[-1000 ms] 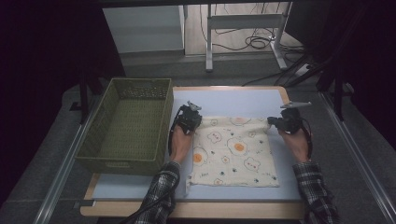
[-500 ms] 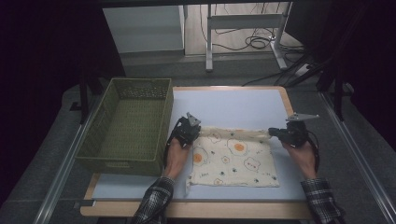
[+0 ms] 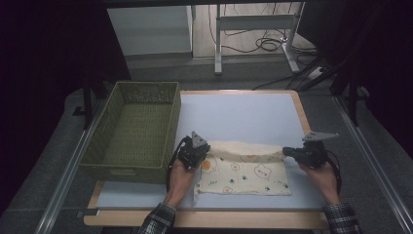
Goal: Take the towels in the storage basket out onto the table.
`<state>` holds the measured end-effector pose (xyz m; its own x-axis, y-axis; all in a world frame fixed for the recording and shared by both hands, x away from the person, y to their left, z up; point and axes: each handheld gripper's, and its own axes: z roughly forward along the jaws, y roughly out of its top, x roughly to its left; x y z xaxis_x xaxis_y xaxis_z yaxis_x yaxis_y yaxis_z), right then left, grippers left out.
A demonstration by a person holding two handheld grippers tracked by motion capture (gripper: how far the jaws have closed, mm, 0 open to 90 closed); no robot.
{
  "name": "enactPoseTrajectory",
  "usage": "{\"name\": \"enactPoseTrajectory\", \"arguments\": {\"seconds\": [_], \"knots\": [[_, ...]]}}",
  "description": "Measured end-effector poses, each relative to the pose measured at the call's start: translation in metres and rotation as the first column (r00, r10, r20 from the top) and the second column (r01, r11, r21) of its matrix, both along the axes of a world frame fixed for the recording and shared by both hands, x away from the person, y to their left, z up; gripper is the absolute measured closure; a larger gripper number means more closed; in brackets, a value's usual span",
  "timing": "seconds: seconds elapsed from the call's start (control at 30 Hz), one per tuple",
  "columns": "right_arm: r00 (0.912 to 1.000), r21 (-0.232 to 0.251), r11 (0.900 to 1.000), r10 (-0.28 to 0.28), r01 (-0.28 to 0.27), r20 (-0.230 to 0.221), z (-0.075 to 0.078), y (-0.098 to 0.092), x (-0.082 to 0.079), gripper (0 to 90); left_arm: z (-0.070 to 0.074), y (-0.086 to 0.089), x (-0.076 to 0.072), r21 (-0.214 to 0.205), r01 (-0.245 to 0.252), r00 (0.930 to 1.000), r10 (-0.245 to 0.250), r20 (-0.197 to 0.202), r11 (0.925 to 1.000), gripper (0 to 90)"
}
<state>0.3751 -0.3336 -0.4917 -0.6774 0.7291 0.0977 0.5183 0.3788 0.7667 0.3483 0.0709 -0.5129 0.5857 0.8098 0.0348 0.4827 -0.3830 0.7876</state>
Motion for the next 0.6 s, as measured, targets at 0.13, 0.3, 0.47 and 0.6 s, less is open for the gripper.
{"name": "enactPoseTrajectory", "arguments": {"seconds": [0.13,0.3,0.47,0.6], "knots": [[0.9999,0.01,0.9999,0.01,-0.01,-0.009,-0.001,-0.002,-0.01,86.6,0.0,0.003,-0.012,-0.01,0.012,0.9999,-0.012,-0.004,0.9999,84.8],[0.9996,0.022,0.9993,0.03,-0.029,-0.004,-0.001,-0.006,-0.029,86.6,-0.002,0.009,-0.031,-0.04,0.032,0.9994,-0.033,-0.007,0.9987,84.8],[0.9993,0.027,0.9989,0.038,-0.038,0.0,-0.001,-0.006,-0.04,86.7,-0.002,0.012,-0.042,-0.061,0.051,0.9987,-0.051,-0.007,0.9968,84.8],[0.9985,0.026,0.9982,0.055,-0.055,0.007,0.0,-0.006,-0.055,86.7,0.0,0.016,-0.055,-0.075,0.074,0.9972,-0.074,-0.004,0.9944,84.8]]}}
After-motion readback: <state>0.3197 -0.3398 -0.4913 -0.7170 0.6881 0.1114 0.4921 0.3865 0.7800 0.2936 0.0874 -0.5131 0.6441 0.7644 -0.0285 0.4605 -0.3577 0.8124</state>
